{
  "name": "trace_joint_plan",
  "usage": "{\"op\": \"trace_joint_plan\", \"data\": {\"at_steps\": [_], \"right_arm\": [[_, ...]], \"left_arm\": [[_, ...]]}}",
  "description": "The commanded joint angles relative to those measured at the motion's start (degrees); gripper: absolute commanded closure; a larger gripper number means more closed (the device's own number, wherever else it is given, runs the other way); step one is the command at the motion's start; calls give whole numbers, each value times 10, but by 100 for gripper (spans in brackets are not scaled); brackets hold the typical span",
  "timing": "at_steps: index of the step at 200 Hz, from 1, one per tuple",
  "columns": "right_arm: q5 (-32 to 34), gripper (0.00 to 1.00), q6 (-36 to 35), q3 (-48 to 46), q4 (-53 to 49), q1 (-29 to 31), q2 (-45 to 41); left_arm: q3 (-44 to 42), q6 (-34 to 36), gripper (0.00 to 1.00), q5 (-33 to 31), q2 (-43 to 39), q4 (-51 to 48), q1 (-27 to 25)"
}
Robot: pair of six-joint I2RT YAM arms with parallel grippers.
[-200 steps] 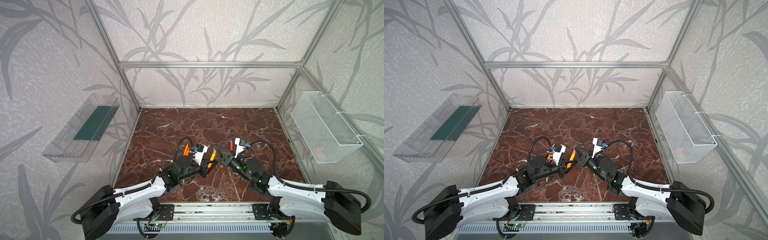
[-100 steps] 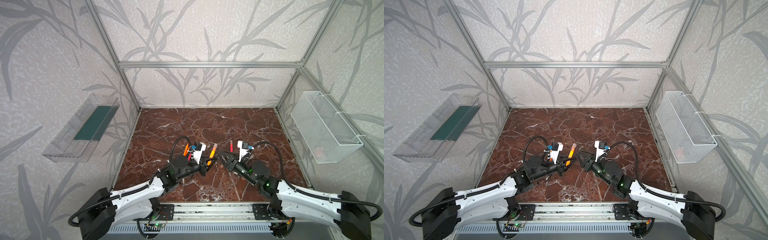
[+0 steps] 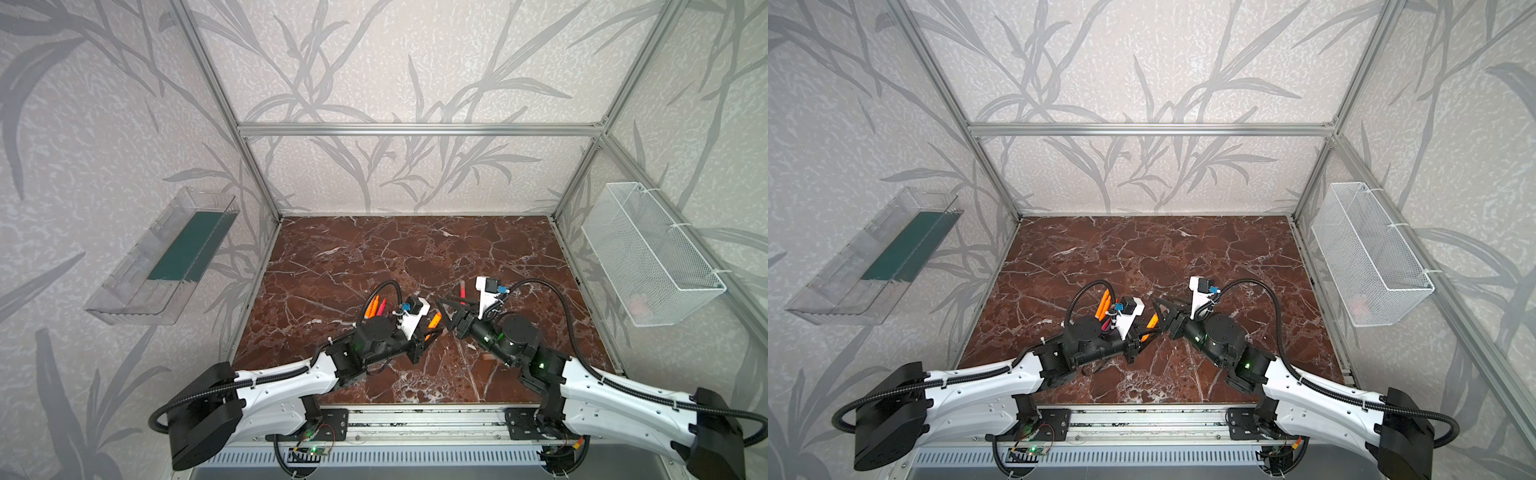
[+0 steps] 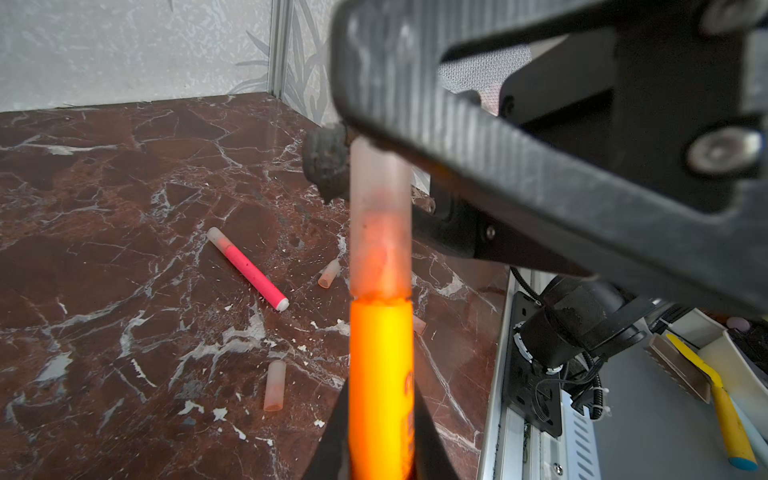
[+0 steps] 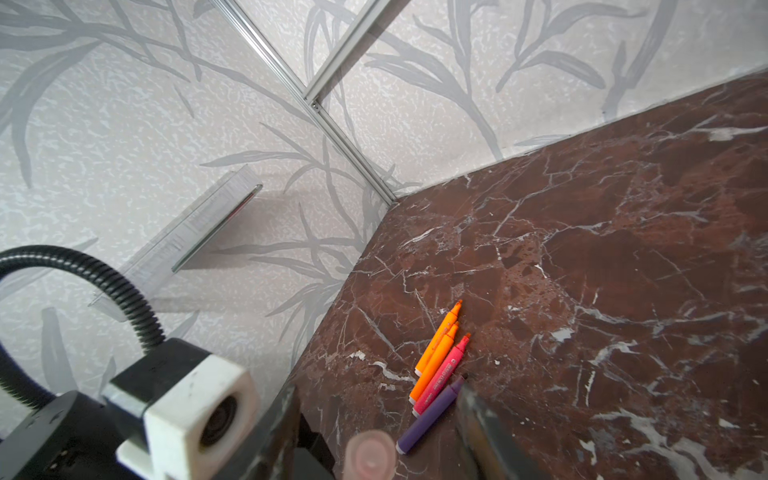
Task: Insert the pens into the pen caps
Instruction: 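Press the cap further onto the orange highlighter with the right gripper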
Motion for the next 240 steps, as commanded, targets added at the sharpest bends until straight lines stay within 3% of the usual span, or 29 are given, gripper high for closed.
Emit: {"op": "trace_joint_plan", "data": {"at_steps": [1, 95, 161, 240], "right_arm": [[20, 43, 1, 2, 3, 2, -5], [-2, 66, -7, 27, 11, 1, 28], [4, 62, -13, 31, 15, 1, 31], [8, 79, -14, 31, 3, 1, 27]], "left_arm": [[18, 19, 100, -8, 3, 7, -4], [29, 24, 100, -3, 23, 14, -12], [29, 27, 100, -1, 28, 16, -13], [24, 30, 100, -9, 25, 16, -14]]}}
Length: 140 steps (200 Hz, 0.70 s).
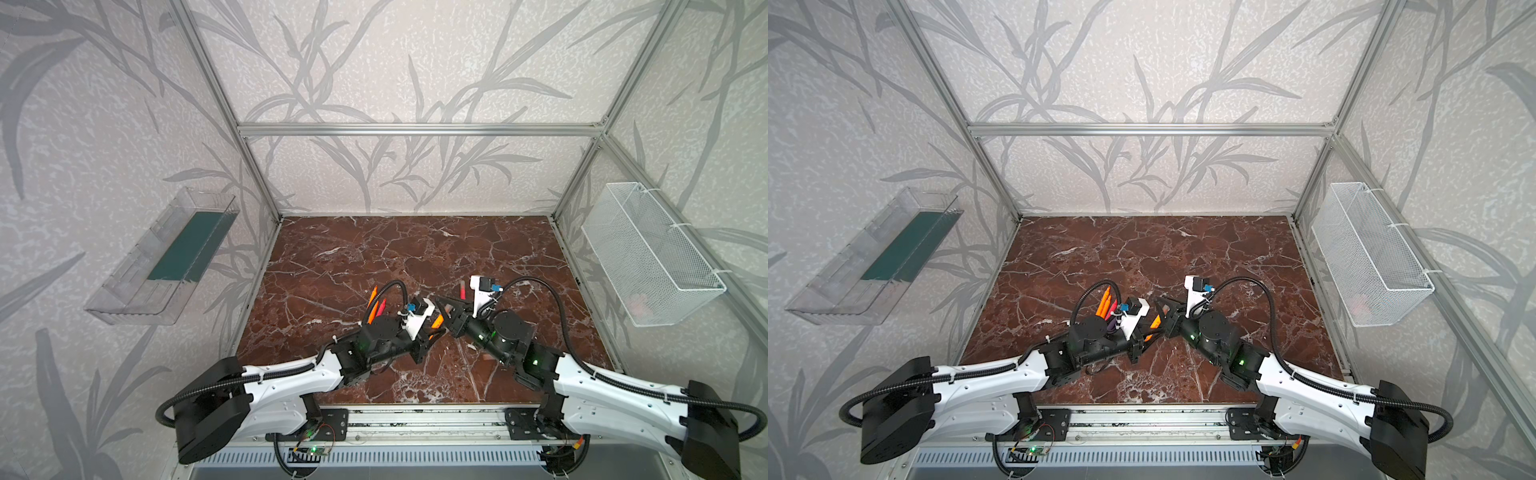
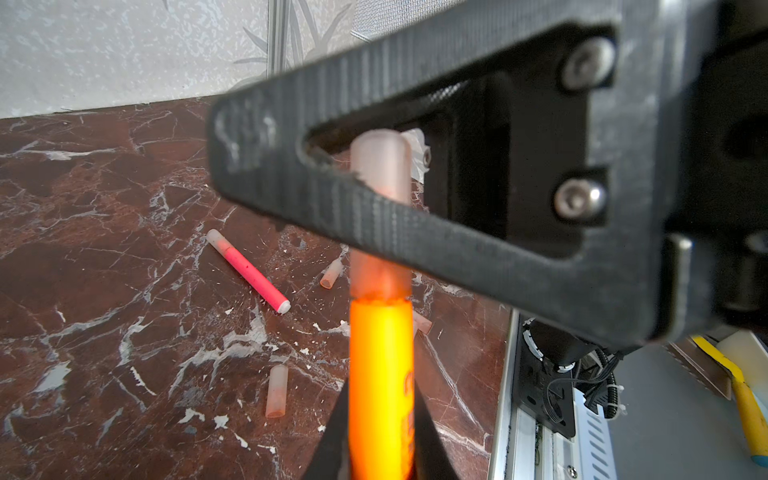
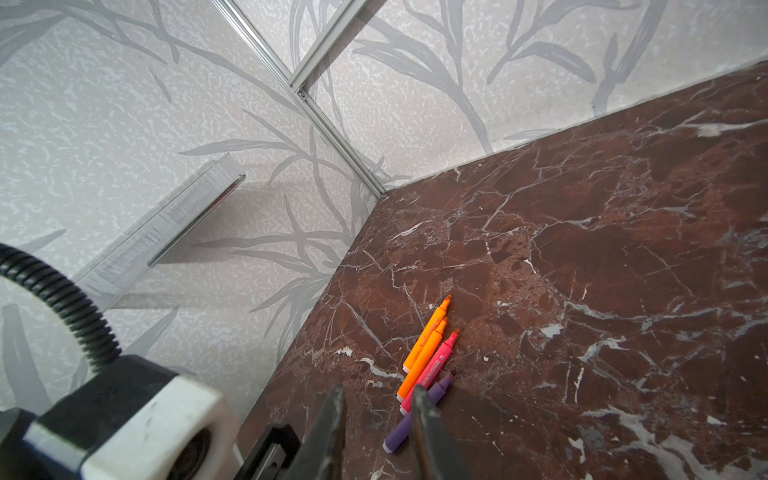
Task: Insert the pens into the pen caps
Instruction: 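Press the cap further onto the orange highlighter with the right gripper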
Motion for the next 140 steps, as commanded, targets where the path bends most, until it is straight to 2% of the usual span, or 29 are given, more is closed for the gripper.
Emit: {"op": "trace_joint_plan", "data": {"at_steps": [1, 38, 98, 140], "right_arm": [[7, 79, -7, 19, 0, 1, -6], [-16, 100, -5, 22, -27, 1, -1], [-47, 100, 13, -26, 27, 15, 19], [-20, 100, 15, -44, 79, 89, 52]], "left_arm": [[10, 15, 100, -6, -2, 13, -3], [17, 21, 100, -36, -3, 18, -1], [75, 55, 100, -84, 2, 16, 15], [98, 51, 100, -90, -7, 23, 59]]}}
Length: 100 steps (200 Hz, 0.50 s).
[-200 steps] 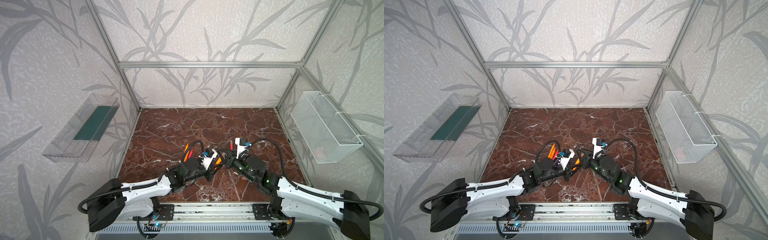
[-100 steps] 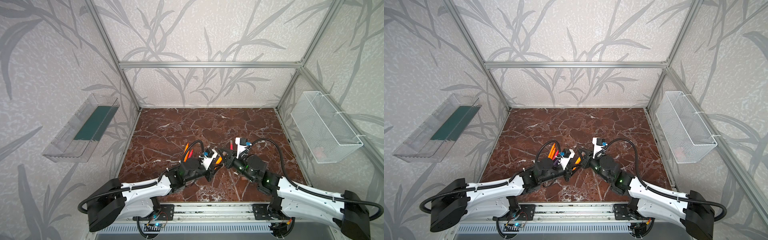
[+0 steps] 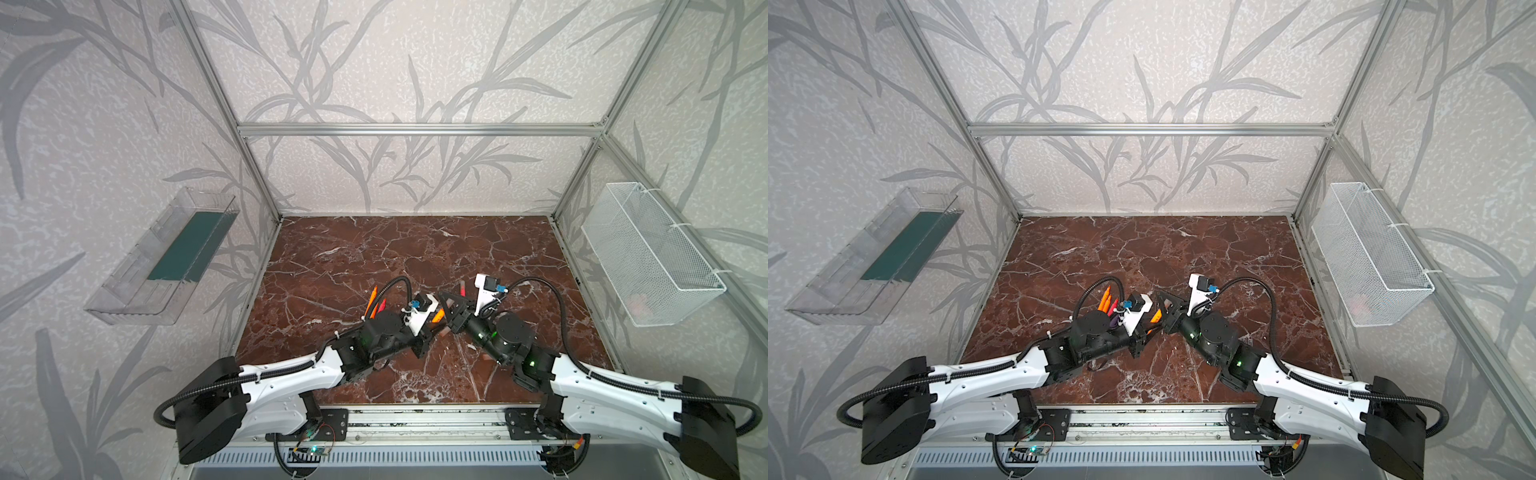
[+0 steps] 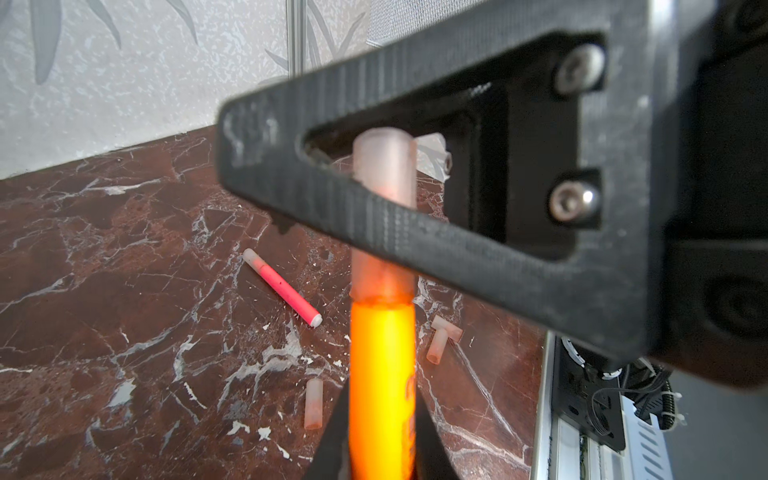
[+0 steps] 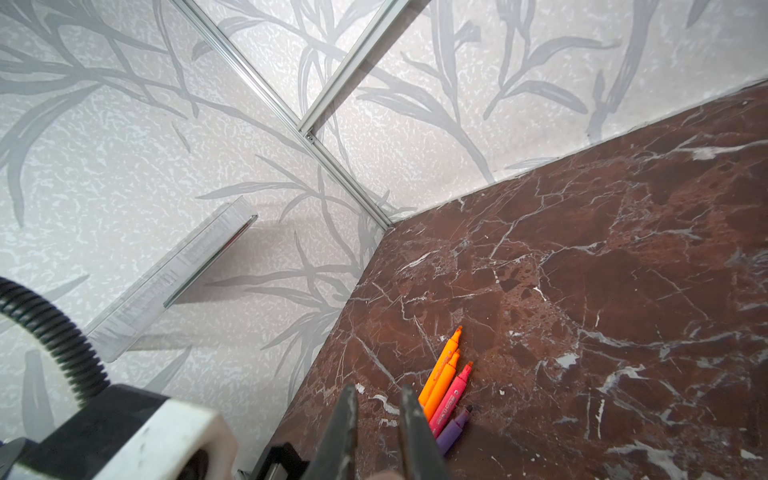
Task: Insert the pens into the pen caps
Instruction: 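Press the cap further onto the orange highlighter with the right gripper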
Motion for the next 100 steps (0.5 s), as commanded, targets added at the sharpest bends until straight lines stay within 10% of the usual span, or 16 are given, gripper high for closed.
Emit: {"op": "trace_joint_plan", "data": {"at_steps": [1, 100], "right_arm": [[-70, 100, -2, -27, -8, 68, 30], [-68, 100, 67, 19, 2, 132, 136]], "left_arm": [[59, -4, 100, -54, -9, 74, 44], [64, 12, 100, -118, -29, 73, 104]]}}
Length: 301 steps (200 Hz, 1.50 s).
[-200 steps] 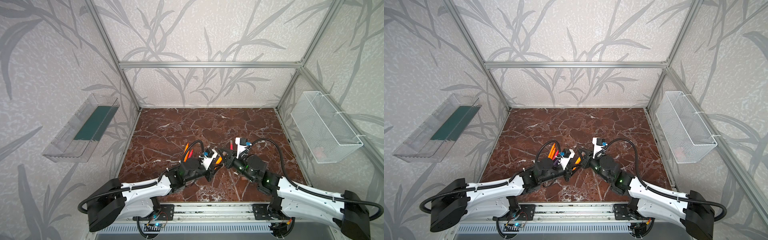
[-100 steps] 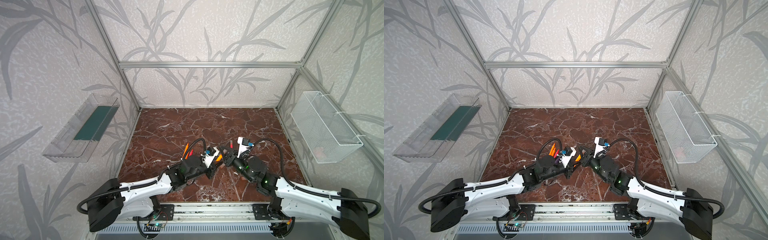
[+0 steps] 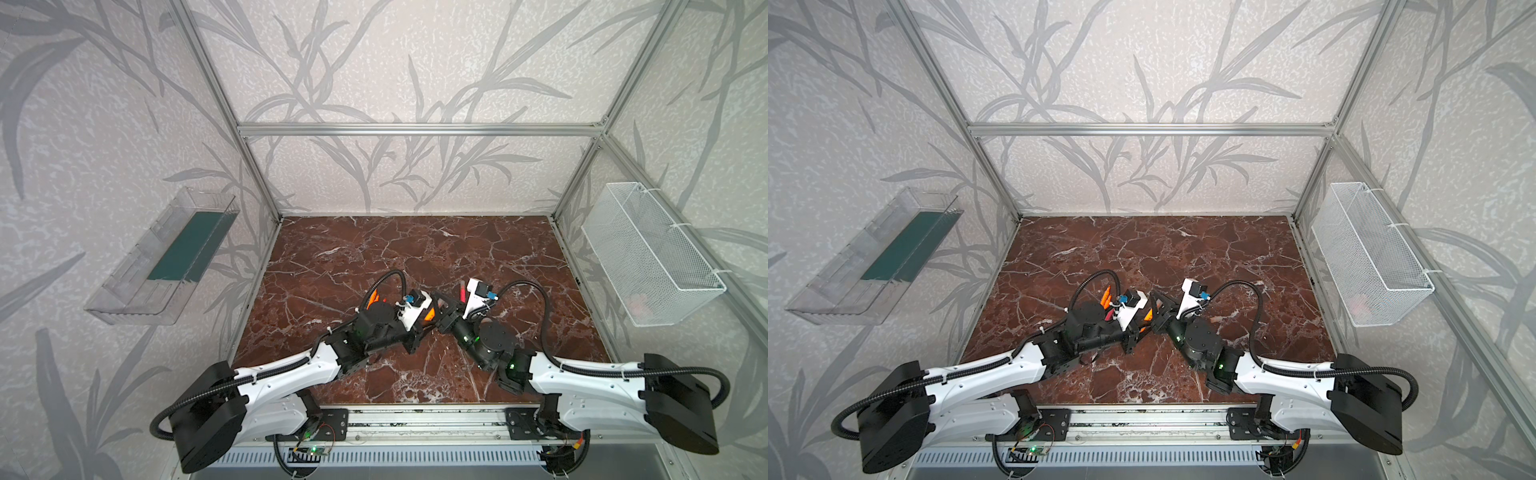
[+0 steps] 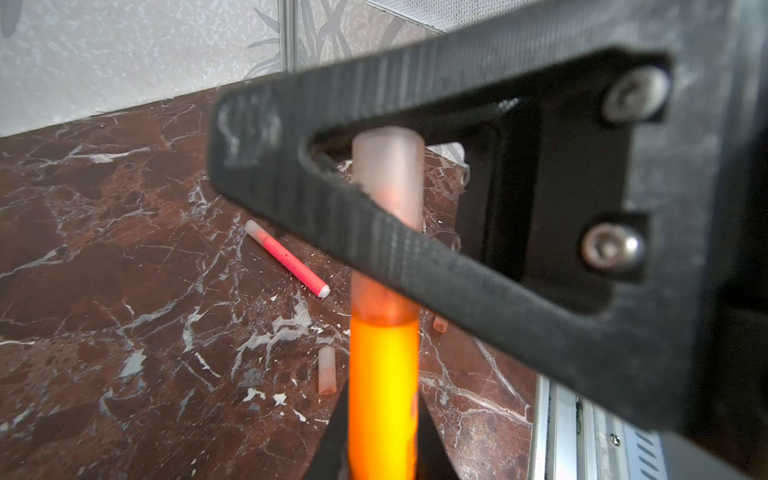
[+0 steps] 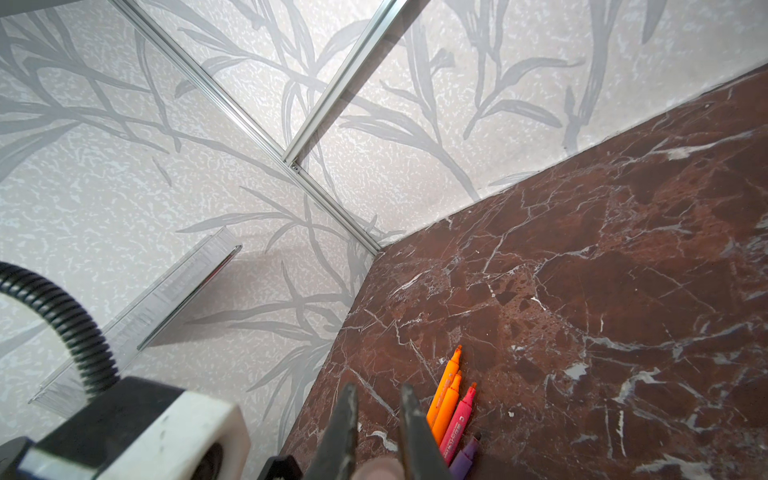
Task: Insert the pens into the pen caps
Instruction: 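Press the cap further onto the orange highlighter with the right gripper, then grasp the capped orange highlighter with the right gripper while the left gripper holds it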
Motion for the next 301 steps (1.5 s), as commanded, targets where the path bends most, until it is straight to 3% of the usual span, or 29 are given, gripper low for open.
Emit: {"op": "trace_joint_plan", "data": {"at_steps": [1, 36, 93, 151, 191, 241, 301], "right_arm": [[-176, 100, 37, 10, -108, 80, 27], [-158, 100, 26, 12, -104, 80, 27], [-76, 97, -32, 2, -178, 80, -68], [-83, 76, -55, 0, -177, 79, -88], [-84, 73, -59, 7, -175, 79, -77], [-77, 72, -66, 11, -170, 77, -78], [-70, 84, -48, -2, -178, 58, -78]], "left_arm": [[63, -5, 100, -190, -14, 127, 41], [47, 8, 100, -199, -20, 135, 41], [-9, -13, 100, -35, -42, 125, 23], [-49, -43, 100, -32, -25, 163, -27], [-51, -44, 100, -31, -37, 160, -34], [-58, -41, 100, -10, -33, 171, -39], [-65, -27, 100, 35, -35, 171, -44]]}}
